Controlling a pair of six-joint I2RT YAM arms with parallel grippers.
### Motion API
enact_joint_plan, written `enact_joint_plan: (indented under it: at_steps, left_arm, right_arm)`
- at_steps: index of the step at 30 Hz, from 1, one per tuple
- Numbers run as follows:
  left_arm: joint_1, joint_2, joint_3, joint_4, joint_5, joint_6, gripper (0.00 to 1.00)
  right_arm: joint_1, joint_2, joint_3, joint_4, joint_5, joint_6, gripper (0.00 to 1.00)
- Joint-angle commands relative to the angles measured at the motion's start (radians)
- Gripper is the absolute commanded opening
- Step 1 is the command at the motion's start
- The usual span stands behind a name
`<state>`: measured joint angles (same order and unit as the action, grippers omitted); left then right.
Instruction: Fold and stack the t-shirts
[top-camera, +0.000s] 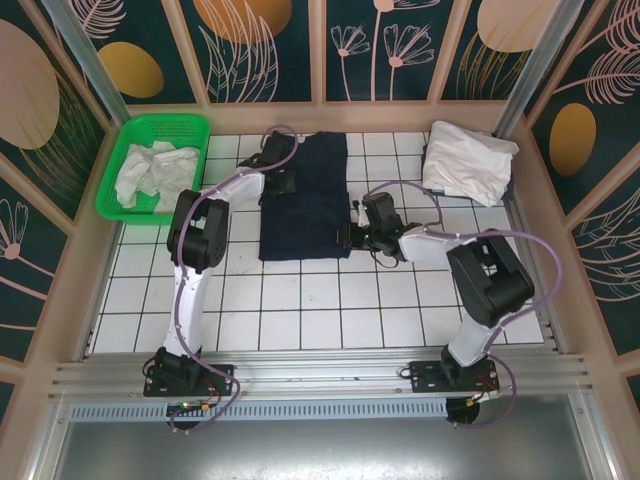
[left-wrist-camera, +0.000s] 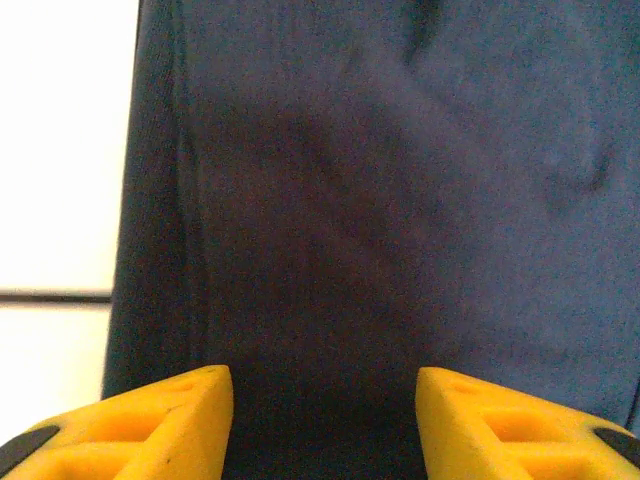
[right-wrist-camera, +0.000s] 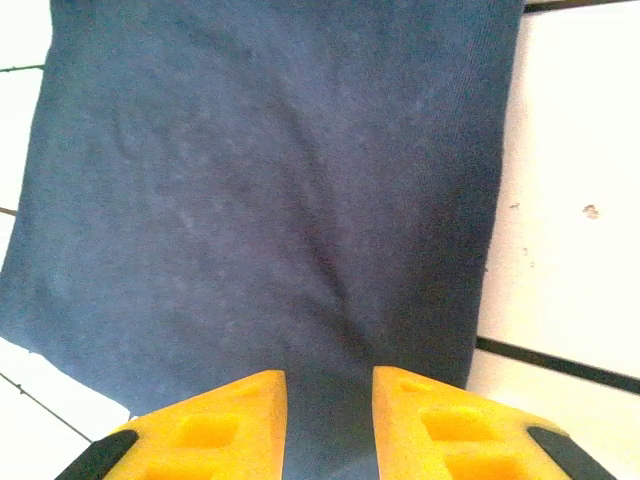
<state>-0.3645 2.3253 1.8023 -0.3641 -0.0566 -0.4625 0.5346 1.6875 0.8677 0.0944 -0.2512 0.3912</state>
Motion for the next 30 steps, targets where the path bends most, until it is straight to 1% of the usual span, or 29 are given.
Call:
enact_joint_plan:
  at_steps: [1, 4, 6, 9, 12, 16, 19, 22, 26, 30]
  left_arm:
    - [0.002, -0.175, -0.101, 0.010, 0.030, 0.015, 0.56]
    - [-0.020, -0.300, -0.251, 0.051, 0.037, 0.008, 0.60]
    - [-0.034, -0.366, -0.346, 0.067, 0.046, -0.003, 0.60]
    - [-0.061, -0.445, -0.480, 0.097, 0.057, -0.033, 0.60]
    - [-0.094, -0.489, -0.602, 0.171, 0.126, -0.060, 0.60]
    - [-0.103, -0.493, -0.701, 0.225, 0.152, -0.101, 0.57]
    - [-0.104, -0.484, -0.747, 0.252, 0.163, -0.116, 0.55]
    - [-0.105, -0.471, -0.767, 0.255, 0.152, -0.119, 0.55]
    - [-0.105, -0.449, -0.758, 0.241, 0.132, -0.109, 0.55]
    - [-0.105, -0.442, -0.763, 0.252, 0.138, -0.112, 0.55]
  right_arm:
    - [0.002, -0.039, -0.038, -0.045, 0.024, -0.011, 0.32]
    - [0.004, -0.038, -0.074, -0.020, -0.003, 0.008, 0.33]
    - [0.007, -0.030, -0.081, -0.011, -0.024, 0.016, 0.33]
    - [0.007, -0.025, -0.086, -0.030, -0.011, 0.021, 0.33]
    - [0.029, -0.010, -0.093, -0.025, -0.014, 0.022, 0.33]
    - [0.039, 0.005, -0.078, -0.047, 0.012, 0.015, 0.30]
    - [0.045, 0.001, -0.073, -0.076, 0.038, 0.006, 0.27]
    - [0.053, -0.002, -0.075, -0.096, 0.083, -0.002, 0.29]
    - [0.059, 0.030, -0.055, -0.115, 0.100, -0.010, 0.30]
    - [0.066, 0.046, -0.044, -0.096, 0.078, -0.006, 0.30]
